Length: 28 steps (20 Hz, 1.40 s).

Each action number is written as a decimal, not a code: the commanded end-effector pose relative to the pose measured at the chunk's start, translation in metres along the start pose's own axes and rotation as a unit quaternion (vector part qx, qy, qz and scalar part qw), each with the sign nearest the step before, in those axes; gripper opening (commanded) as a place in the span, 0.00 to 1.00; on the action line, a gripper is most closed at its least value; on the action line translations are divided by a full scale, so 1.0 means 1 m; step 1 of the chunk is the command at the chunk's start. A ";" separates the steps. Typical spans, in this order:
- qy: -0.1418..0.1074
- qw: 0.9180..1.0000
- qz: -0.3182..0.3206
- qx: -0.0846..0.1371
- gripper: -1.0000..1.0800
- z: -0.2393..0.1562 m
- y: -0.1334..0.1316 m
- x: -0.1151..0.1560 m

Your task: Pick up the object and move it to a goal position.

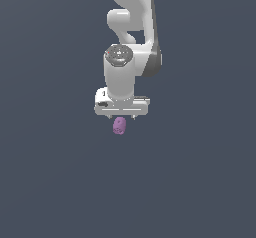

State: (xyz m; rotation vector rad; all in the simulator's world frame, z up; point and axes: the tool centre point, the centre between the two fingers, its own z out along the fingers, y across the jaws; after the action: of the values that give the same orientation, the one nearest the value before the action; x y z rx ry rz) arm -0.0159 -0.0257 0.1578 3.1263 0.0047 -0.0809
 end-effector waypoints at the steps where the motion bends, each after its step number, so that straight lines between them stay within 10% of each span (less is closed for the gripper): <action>1: 0.000 1.000 0.000 0.000 0.96 0.000 0.000 0.000; 28: 0.013 0.998 0.060 0.009 0.96 0.031 0.019 -0.015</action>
State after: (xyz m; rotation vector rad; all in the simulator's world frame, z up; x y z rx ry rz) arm -0.0295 -0.0455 0.1346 3.1369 -0.1729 -0.0457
